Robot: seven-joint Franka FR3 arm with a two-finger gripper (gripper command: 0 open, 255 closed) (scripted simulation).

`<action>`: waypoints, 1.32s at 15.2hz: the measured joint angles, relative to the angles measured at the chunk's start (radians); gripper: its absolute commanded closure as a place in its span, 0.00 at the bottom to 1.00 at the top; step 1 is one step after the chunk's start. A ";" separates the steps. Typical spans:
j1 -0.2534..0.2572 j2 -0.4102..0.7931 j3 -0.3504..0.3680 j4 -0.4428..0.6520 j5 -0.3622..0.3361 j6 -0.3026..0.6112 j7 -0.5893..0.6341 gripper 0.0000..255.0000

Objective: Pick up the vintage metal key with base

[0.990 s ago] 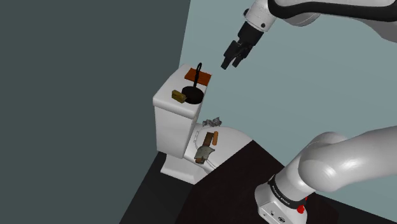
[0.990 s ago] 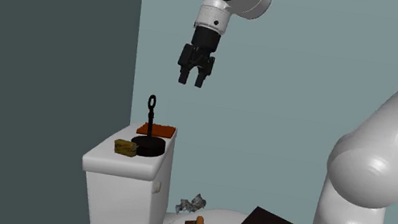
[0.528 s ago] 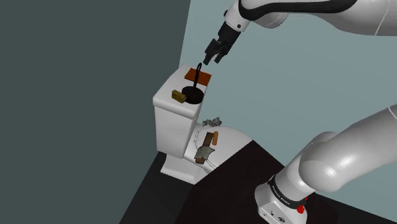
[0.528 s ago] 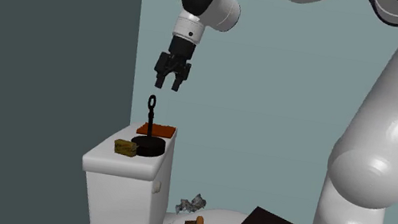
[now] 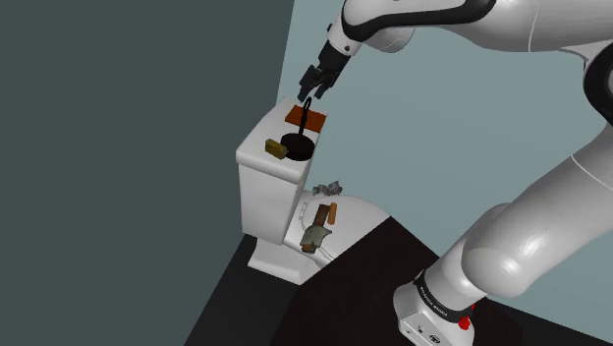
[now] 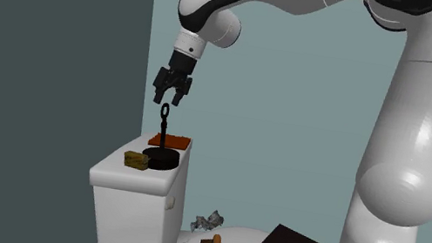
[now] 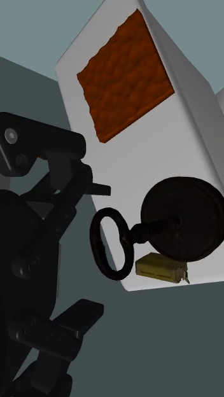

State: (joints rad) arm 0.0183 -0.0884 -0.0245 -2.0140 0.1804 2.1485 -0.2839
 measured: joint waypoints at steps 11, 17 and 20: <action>0.001 0.015 0.001 -0.041 0.008 0.058 -0.012 1.00; 0.001 0.013 0.001 -0.040 0.007 0.053 -0.010 1.00; 0.001 0.007 0.000 -0.012 0.003 0.020 -0.004 1.00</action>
State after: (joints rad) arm 0.0191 -0.0811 -0.0241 -2.0264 0.1831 2.1685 -0.2876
